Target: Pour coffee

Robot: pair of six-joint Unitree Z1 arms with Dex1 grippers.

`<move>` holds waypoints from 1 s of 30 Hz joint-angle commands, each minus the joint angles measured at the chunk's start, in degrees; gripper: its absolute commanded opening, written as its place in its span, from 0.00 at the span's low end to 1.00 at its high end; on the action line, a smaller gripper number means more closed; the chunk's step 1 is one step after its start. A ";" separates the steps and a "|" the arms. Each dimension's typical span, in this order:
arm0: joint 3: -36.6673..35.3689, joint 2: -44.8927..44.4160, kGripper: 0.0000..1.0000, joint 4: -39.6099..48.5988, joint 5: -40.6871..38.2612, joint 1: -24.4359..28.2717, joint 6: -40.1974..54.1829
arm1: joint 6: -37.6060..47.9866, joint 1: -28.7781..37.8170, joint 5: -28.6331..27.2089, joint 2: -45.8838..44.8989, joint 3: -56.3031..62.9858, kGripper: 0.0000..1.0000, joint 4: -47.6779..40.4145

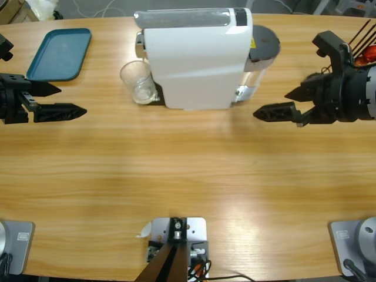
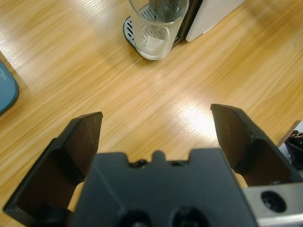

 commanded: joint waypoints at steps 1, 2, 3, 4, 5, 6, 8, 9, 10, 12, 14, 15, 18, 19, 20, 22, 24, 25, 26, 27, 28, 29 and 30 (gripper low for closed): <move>-0.19 0.49 0.99 -0.03 -0.81 -0.44 0.31 | -2.50 0.17 -4.15 -2.66 2.73 1.00 -0.81; -0.19 0.23 0.99 -0.03 -0.82 -0.44 0.31 | -2.80 0.17 -4.15 -3.15 2.24 1.00 0.05; -0.19 0.05 0.99 -0.03 -0.88 -0.44 0.31 | -2.99 0.17 -3.89 -3.56 1.68 1.00 1.12; -0.26 -0.12 0.99 0.09 -0.89 -0.44 0.31 | -3.15 0.17 -3.20 -4.05 0.83 1.00 2.63; -0.33 -0.31 0.99 0.44 -0.91 -0.44 0.31 | -3.38 0.17 -2.73 -4.52 -0.40 1.00 4.87; -0.36 -0.51 0.99 0.79 -0.98 -0.44 0.31 | -4.26 0.17 -2.38 -5.23 -1.56 1.00 6.98; -0.33 -0.89 0.99 1.72 -1.25 -0.45 0.34 | -5.79 0.17 -2.33 -6.72 -1.91 1.00 8.73; -0.24 -1.07 0.99 2.09 -1.49 -0.47 0.43 | -6.46 0.17 -2.13 -7.30 -1.50 1.00 8.77; -0.08 -1.26 0.99 2.27 -1.70 -0.49 0.55 | -6.98 0.17 -1.39 -7.60 -0.99 1.00 8.42; 0.34 -1.37 0.99 2.51 -1.97 -0.51 0.66 | -8.64 0.17 0.31 -7.86 0.01 1.00 7.10; 0.76 -1.11 1.00 2.53 -2.12 -0.49 0.92 | -11.82 0.01 0.26 -7.86 0.17 1.00 7.01; 0.73 -1.07 1.00 2.57 -2.14 -0.52 1.05 | -12.41 -0.32 0.33 -7.97 0.13 1.00 7.08; 0.64 -1.33 1.00 2.60 -2.21 -0.47 1.19 | -12.56 -0.89 0.24 -7.76 0.13 1.00 7.08; 0.69 -1.33 1.00 2.60 -2.21 -0.51 1.15 | -12.56 -0.89 0.24 -7.49 0.17 1.00 7.08; 0.69 -1.33 1.00 2.60 -2.21 -0.51 1.15 | -12.57 -0.89 0.24 -7.27 0.20 1.00 7.08; 0.60 -1.09 1.00 2.53 -2.21 -0.49 1.15 | -12.64 -0.89 0.24 -7.11 0.22 1.00 7.08; 0.60 -0.70 1.00 2.51 -2.23 -0.47 1.10 | -12.63 -0.89 0.19 -7.07 0.36 1.00 6.98; 0.59 -0.54 1.00 2.50 -2.25 -0.47 1.10 | -12.64 -0.89 0.19 -6.97 0.43 1.00 6.87; 0.60 -0.37 1.00 2.43 -2.21 -0.47 1.10 | -12.64 -0.89 0.24 -6.77 0.47 1.00 6.78; 0.60 -0.17 1.00 2.43 -2.21 -0.45 1.10 | -12.64 -0.89 0.24 -6.60 0.43 1.00 6.68; 0.60 0.00 1.00 2.43 -2.21 -0.45 1.15 | -12.63 -0.89 0.28 -6.33 0.43 1.00 6.59; 0.60 0.07 1.00 2.43 -2.21 -0.45 1.15 | -12.64 -0.89 0.29 -6.07 0.40 1.00 6.55; 0.60 0.07 1.00 2.43 -2.21 -0.44 1.15 | -12.64 -0.89 0.33 -5.98 0.40 1.00 6.55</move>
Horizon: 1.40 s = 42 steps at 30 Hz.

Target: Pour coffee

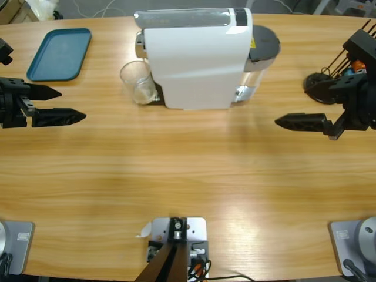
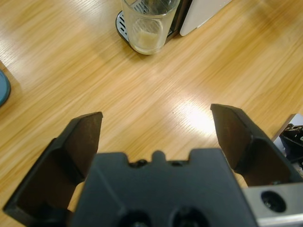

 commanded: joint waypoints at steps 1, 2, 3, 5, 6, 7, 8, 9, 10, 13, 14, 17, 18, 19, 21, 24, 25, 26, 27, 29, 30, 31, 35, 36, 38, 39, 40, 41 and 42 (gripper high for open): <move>0.74 0.51 1.00 0.88 -1.09 -0.43 0.58 | -0.61 -0.58 0.75 0.69 1.71 1.00 -0.73; 0.74 0.51 1.00 0.88 -1.09 -0.43 0.58 | -0.61 -0.58 0.70 0.66 1.77 1.00 -0.73; 0.74 0.51 1.00 0.88 -1.09 -0.43 0.58 | -0.61 -0.58 0.70 0.55 1.84 1.00 -0.73; 0.74 0.53 1.00 0.88 -1.09 -0.43 0.58 | -0.55 -0.58 0.70 0.39 1.96 1.00 -0.73; 0.74 0.56 1.00 0.88 -1.09 -0.43 0.58 | -0.55 -0.58 0.70 0.27 2.00 1.00 -0.73; 0.76 0.58 1.00 0.88 -1.09 -0.43 0.58 | -0.52 -0.58 0.70 0.24 2.05 1.00 -0.73; 0.79 0.58 1.00 0.88 -1.09 -0.43 0.58 | -0.53 -0.58 0.68 0.24 2.07 1.00 -0.73; 0.83 0.51 1.00 0.88 -1.09 -0.43 0.58 | -0.53 -0.58 0.70 0.34 2.07 1.00 -0.73; 0.83 0.54 1.00 0.88 -1.09 -0.45 0.58 | -0.53 -0.58 0.70 0.43 2.07 1.00 -0.73; 1.00 0.90 1.00 0.69 -1.09 -0.43 0.58 | -0.52 -0.58 0.70 0.50 2.07 1.00 -0.73; 1.00 1.00 1.00 0.62 -1.09 -0.45 0.58 | -0.52 -0.58 0.70 0.50 2.10 1.00 -0.73; 0.91 1.12 1.00 0.53 -1.09 -0.46 0.58 | -0.52 -0.58 0.72 0.59 2.10 1.00 -0.73; 0.93 1.12 1.00 0.56 -1.09 -0.43 0.58 | -0.52 -0.58 0.79 0.66 2.08 1.00 -0.73; 0.98 1.11 1.00 0.55 -1.09 -0.46 0.58 | -0.52 -0.58 0.79 0.68 2.08 1.00 -0.73; 0.90 0.98 1.00 0.67 -1.14 -0.52 1.81 | -0.52 -0.58 0.79 0.68 2.12 1.00 -0.73; 0.84 0.75 1.00 0.62 -1.18 -0.52 4.85 | -0.52 -0.58 0.79 0.68 2.15 1.00 -0.73; 0.83 0.77 1.00 0.62 -1.18 -0.52 5.29 | -0.52 -0.58 0.79 0.68 2.15 1.00 -0.78; 0.83 0.84 1.00 0.55 -1.18 -0.52 6.08 | -0.53 -0.58 0.79 0.69 2.15 1.00 -0.82; 0.83 0.95 1.00 0.40 -1.18 -0.52 6.84 | -0.52 -0.55 0.79 0.80 2.15 1.00 -0.87; 0.91 1.14 1.00 0.11 -1.11 -0.52 7.44 | -0.52 -0.58 0.79 0.94 2.21 1.00 -0.97; 0.90 1.35 1.00 0.09 -0.91 -0.52 7.40 | -0.52 -0.56 0.84 0.97 2.24 1.00 -1.06; 0.83 1.63 1.00 0.11 -0.74 -0.52 7.35 | -0.53 -0.56 0.88 0.99 2.24 1.00 -1.08; 0.72 1.91 1.00 0.09 -0.74 -0.52 7.35 | -0.52 -0.56 0.86 0.85 2.33 1.00 -1.08; 0.74 1.91 1.00 0.09 -0.74 -0.52 7.35 | -0.52 -0.56 0.88 0.85 2.33 1.00 -1.08; 0.70 1.91 1.00 0.09 -0.74 -0.52 7.35 | -0.52 -0.53 0.88 0.85 2.33 1.00 -1.08; 0.65 1.91 1.00 0.09 -0.74 -0.52 7.35 | -0.52 -0.53 0.88 0.85 2.33 1.00 -1.08; 0.65 1.91 1.00 0.09 -0.74 -0.52 7.35 | -0.52 -0.58 0.88 0.89 2.33 1.00 -1.08; 0.62 1.91 1.00 0.09 -0.74 -0.52 7.35 | -0.53 -0.53 0.88 0.94 2.33 1.00 -1.08; 0.42 1.91 1.00 0.09 -0.74 -0.52 7.35 | -0.52 -0.53 0.88 0.87 2.33 1.00 -1.08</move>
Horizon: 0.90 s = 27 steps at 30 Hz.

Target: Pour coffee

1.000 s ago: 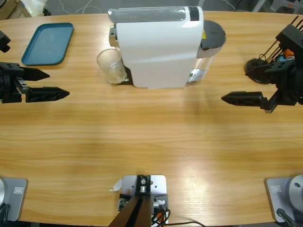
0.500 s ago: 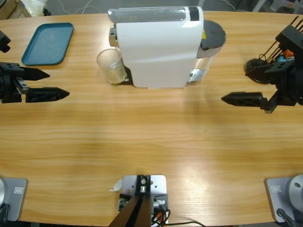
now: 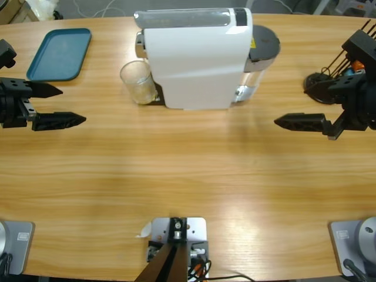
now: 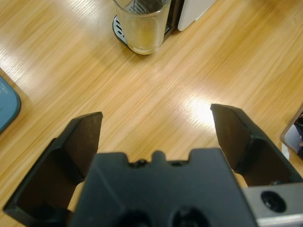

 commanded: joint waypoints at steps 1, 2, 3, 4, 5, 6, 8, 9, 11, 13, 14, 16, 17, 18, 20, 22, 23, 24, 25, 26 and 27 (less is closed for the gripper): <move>0.03 1.64 1.00 0.04 -0.73 -0.46 0.69 | -0.52 -0.51 0.87 0.79 2.07 1.00 -0.45; -0.51 1.78 1.00 -0.12 -0.73 -0.43 0.74 | -0.52 -0.53 0.87 0.73 2.12 1.00 -0.45; -1.27 2.07 1.00 -0.24 -0.78 -0.38 0.76 | -0.53 -0.51 0.87 0.73 2.12 1.00 -0.45; -2.29 2.43 1.00 -0.33 -1.06 -0.34 0.76 | -0.52 -0.53 0.87 0.79 2.12 1.00 -0.45; -4.05 3.05 1.00 -0.35 -1.25 -0.34 0.76 | -0.52 -0.53 0.87 0.82 2.12 1.00 -0.45; -4.98 3.44 1.00 -0.35 -1.32 -0.34 0.76 | -0.52 -0.51 0.87 0.89 2.12 1.00 -0.45; -6.03 4.32 1.00 -0.35 -1.31 -0.34 0.76 | -0.53 -0.53 0.87 0.94 2.12 1.00 -0.50; -6.19 4.77 1.00 -0.35 -1.29 -0.34 0.76 | -0.53 -0.53 0.87 1.07 2.12 1.00 -0.53; -6.19 5.16 1.00 -0.31 -1.36 -0.34 0.76 | -0.53 -0.53 0.87 1.17 2.12 1.00 -0.53; -6.12 5.11 1.00 -0.35 -2.73 -0.34 0.93 | -0.52 -0.51 0.87 1.30 2.12 1.00 -0.53; -6.12 5.05 1.00 -0.35 -3.68 -0.34 0.95 | -0.52 -0.53 0.87 1.45 2.12 1.00 -0.53; -6.08 5.11 1.00 -0.35 -5.35 -0.34 1.02 | -0.53 -0.51 0.87 1.61 2.12 1.00 -0.53; -6.08 5.19 1.00 -0.35 -6.03 -0.34 1.02 | -0.52 -0.51 0.87 1.58 2.12 1.00 -0.53; -6.12 5.30 1.00 -0.38 -6.49 -0.34 1.02 | -0.53 -0.49 0.87 1.49 2.12 1.00 -0.53; -6.12 5.48 1.00 -0.43 -6.79 -0.34 1.02 | -0.52 -0.49 0.87 1.49 2.12 1.00 -0.53; -6.12 5.35 1.00 -0.43 -6.70 -0.34 1.02 | -0.52 -0.49 0.87 1.59 2.12 1.00 -0.53; -6.12 5.28 1.00 -0.43 -6.60 -0.34 1.02 | -0.57 -0.51 0.87 1.61 2.12 1.00 -0.53; -6.14 5.19 1.00 -0.45 -6.39 -0.31 1.02 | -0.57 -0.49 0.89 1.61 2.12 1.00 -0.53; -6.12 5.07 1.00 -0.45 -6.26 -0.24 1.02 | -0.59 -0.49 0.96 1.61 2.12 1.00 -0.53; -6.12 4.93 1.00 -0.47 -6.17 -0.17 1.04 | -0.55 -0.49 0.99 1.61 2.12 1.00 -0.53; -6.12 4.77 1.00 -0.47 -6.09 -0.15 1.11 | -0.60 -0.49 1.05 1.61 2.12 1.00 -0.53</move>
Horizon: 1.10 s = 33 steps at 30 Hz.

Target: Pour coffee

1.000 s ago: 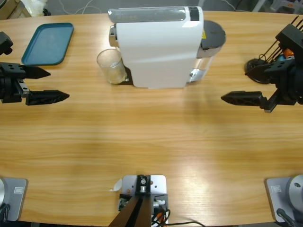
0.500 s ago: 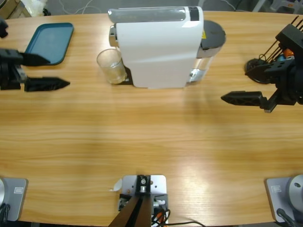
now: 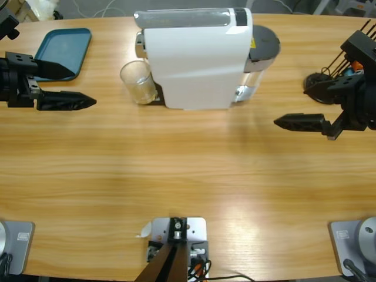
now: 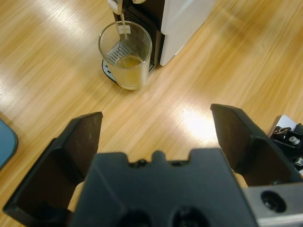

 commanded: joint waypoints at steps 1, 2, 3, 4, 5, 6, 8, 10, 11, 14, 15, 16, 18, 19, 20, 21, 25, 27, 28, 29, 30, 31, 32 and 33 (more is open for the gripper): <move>0.09 1.32 1.00 -0.39 -0.47 -0.06 0.51 | -0.60 -0.49 1.05 1.38 2.11 1.00 -0.52; 0.09 1.32 1.00 -0.39 -0.45 0.06 0.47 | -0.59 -0.49 1.05 1.38 2.11 1.00 -0.52; 0.09 1.32 1.00 -0.39 -0.41 0.17 0.42 | -0.59 -0.45 1.05 1.45 2.11 1.00 -0.58; 0.09 1.36 1.00 -0.39 -0.36 0.27 0.49 | -0.59 -0.42 1.08 1.47 2.11 1.00 -0.61; 0.09 1.45 1.00 -0.39 -0.08 0.36 0.68 | -0.57 -0.42 1.13 1.47 2.11 1.00 -0.61; -0.01 1.55 1.00 -0.39 0.43 0.43 1.54 | -0.57 -0.42 1.12 1.47 2.11 1.00 -0.61; -0.08 1.67 1.00 -0.48 0.52 0.73 3.74 | -0.60 -0.40 1.05 1.56 2.11 1.00 -0.66; -0.08 1.67 1.00 -0.46 0.97 0.89 4.11 | -0.60 -0.40 1.08 1.64 2.19 1.00 -0.70; -0.08 1.67 1.00 -0.44 1.04 0.94 4.36 | -0.60 -0.40 1.06 1.64 2.19 1.00 -0.70; -0.08 1.55 1.00 -0.44 1.04 1.12 4.67 | -0.60 -0.40 1.05 1.61 2.19 1.00 -0.70; -0.08 1.50 1.00 -0.48 1.04 1.26 4.73 | -0.60 -0.40 1.06 1.59 2.19 1.00 -0.70; -0.06 1.50 1.00 -0.43 1.04 1.45 4.83 | -0.59 -0.40 1.10 1.63 2.19 1.00 -0.70; 0.01 1.41 1.00 -0.44 1.01 1.80 4.90 | -0.59 -0.40 1.13 1.64 2.19 1.00 -0.70; 0.01 1.41 1.00 -0.43 1.01 1.87 4.90 | -0.60 -0.40 1.13 1.59 2.19 1.00 -0.70; 0.01 1.41 1.00 -0.46 1.03 1.94 4.90 | -0.59 -0.40 1.13 1.56 2.21 1.00 -0.70; 0.01 1.41 1.00 -0.48 1.04 2.01 4.90 | -0.57 -0.40 1.13 1.61 2.23 1.00 -0.70; 0.01 1.32 1.00 -0.65 0.99 2.03 4.90 | -0.57 -0.40 1.13 1.73 2.28 1.00 -0.79; 0.01 1.32 1.00 -0.74 0.99 2.03 4.90 | -0.60 -0.40 1.13 1.73 2.28 1.00 -0.79; 0.01 1.39 1.00 -0.74 1.04 2.03 4.90 | -0.60 -0.40 1.13 1.73 2.28 1.00 -0.79; 0.01 1.34 1.00 -0.74 1.04 2.03 4.90 | -0.59 -0.40 1.13 1.73 2.28 1.00 -0.79; 0.01 1.32 1.00 -0.74 1.04 2.03 4.90 | -0.59 -0.40 1.12 1.73 2.28 1.00 -0.79; 0.01 1.29 1.00 -0.74 1.04 2.05 4.90 | -0.60 -0.40 1.13 1.73 2.28 1.00 -0.81; 0.01 1.20 1.00 -0.74 1.04 2.12 4.90 | -0.60 -0.40 1.13 1.73 2.28 1.00 -0.88; 0.06 1.13 1.00 -0.74 1.04 2.12 4.90 | -0.60 -0.40 1.13 1.71 2.28 1.00 -0.88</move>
